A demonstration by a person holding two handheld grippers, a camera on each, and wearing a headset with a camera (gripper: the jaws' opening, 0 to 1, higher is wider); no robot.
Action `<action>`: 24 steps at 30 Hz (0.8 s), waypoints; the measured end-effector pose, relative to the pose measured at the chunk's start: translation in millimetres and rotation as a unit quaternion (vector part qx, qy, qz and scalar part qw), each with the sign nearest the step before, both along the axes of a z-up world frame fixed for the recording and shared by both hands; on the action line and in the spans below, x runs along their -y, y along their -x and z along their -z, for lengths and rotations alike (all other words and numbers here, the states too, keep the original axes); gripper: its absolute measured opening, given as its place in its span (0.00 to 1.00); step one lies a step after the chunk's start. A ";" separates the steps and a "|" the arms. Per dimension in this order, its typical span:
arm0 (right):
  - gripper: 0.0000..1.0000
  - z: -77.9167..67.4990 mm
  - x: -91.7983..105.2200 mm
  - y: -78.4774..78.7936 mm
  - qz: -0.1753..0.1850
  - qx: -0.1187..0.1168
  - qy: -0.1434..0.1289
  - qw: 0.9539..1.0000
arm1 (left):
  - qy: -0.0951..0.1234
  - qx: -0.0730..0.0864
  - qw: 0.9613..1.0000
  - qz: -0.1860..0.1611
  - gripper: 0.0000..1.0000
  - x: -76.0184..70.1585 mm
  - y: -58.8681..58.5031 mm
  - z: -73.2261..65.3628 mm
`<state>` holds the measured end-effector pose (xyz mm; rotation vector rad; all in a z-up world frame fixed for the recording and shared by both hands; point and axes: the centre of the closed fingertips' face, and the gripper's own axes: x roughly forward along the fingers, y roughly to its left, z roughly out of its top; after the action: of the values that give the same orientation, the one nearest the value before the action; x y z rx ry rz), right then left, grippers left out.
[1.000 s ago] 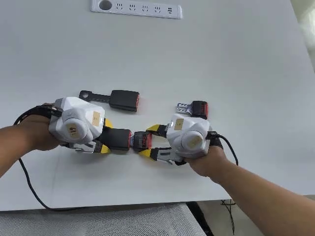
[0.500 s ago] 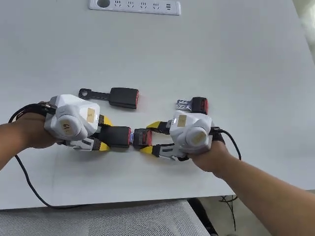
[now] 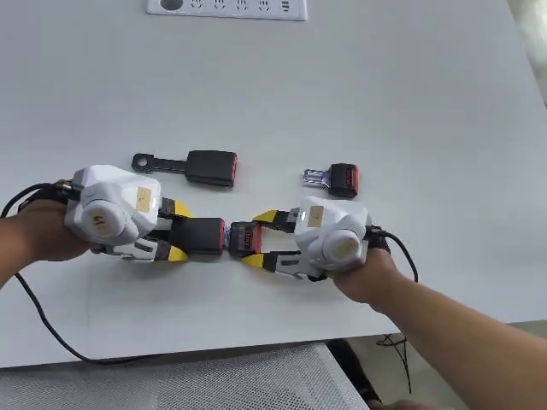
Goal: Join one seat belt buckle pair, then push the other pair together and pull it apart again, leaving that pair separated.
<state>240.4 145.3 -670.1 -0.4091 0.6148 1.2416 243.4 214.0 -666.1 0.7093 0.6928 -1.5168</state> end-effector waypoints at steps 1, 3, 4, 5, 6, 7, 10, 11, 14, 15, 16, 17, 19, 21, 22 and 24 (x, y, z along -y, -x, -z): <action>0.32 0.3 0.1 -0.1 -0.002 0.000 0.000 1.000 | 0.000 0.000 1.000 0.003 0.32 0.1 -0.5 -0.3; 0.32 0.3 0.5 -0.2 -0.007 0.000 0.000 1.000 | -0.003 -0.003 1.000 0.012 0.32 0.3 -1.2 -0.8; 0.32 0.3 0.8 -0.3 -0.010 0.002 0.002 1.000 | -0.003 -0.003 1.000 0.013 0.32 0.4 -1.7 -1.0; 0.32 0.2 0.9 -0.4 -0.010 0.001 0.002 1.000 | -0.004 -0.004 1.000 0.013 0.32 0.6 -1.8 -1.1; 0.32 0.1 1.0 -0.4 -0.010 0.001 0.001 1.000 | -0.003 -0.004 1.000 0.013 0.32 0.8 -1.8 -1.2; 0.32 -0.1 1.1 -0.5 -0.010 0.002 0.001 1.000 | -0.001 -0.005 1.000 0.010 0.32 0.9 -2.0 -1.1; 0.32 -0.3 1.4 -0.7 -0.006 0.002 -0.002 1.000 | 0.000 -0.004 1.000 0.008 0.32 1.3 -2.4 -1.3; 0.32 -0.3 1.4 -0.8 -0.006 0.002 -0.003 1.000 | 0.002 -0.004 1.000 0.006 0.32 1.6 -2.6 -1.4; 0.32 -0.4 1.7 -0.7 -0.004 0.002 -0.004 1.000 | 0.007 -0.005 1.000 -0.001 0.32 1.9 -2.4 -1.4; 0.32 -0.3 1.6 -0.5 -0.003 0.002 -0.005 1.000 | 0.007 -0.004 1.000 -0.001 0.32 1.8 -2.3 -1.2; 0.32 -0.2 1.4 -0.1 -0.002 0.002 -0.005 1.000 | 0.006 -0.004 1.000 0.000 0.32 1.9 -2.2 -1.1; 0.32 -0.2 1.3 0.0 -0.003 0.002 -0.005 1.000 | 0.006 -0.004 1.000 0.000 0.32 1.8 -2.0 -0.9; 0.32 0.0 1.1 0.3 -0.004 0.003 -0.004 1.000 | 0.005 -0.004 1.000 0.003 0.32 1.6 -1.6 -0.7; 0.32 0.2 1.0 0.3 -0.005 0.004 -0.004 1.000 | 0.004 -0.004 1.000 0.007 0.32 1.4 -1.2 -0.6; 0.32 0.1 0.9 0.4 -0.007 0.006 -0.003 1.000 | 0.004 -0.004 1.000 0.007 0.32 1.3 -1.0 -0.5; 0.32 0.1 0.7 0.5 -0.007 0.007 -0.002 1.000 | 0.004 -0.004 1.000 0.008 0.32 1.0 -0.5 -0.4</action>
<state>239.9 144.6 -670.2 -0.4188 0.5976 1.2527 243.9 213.0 -665.8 0.7045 0.6887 -1.5366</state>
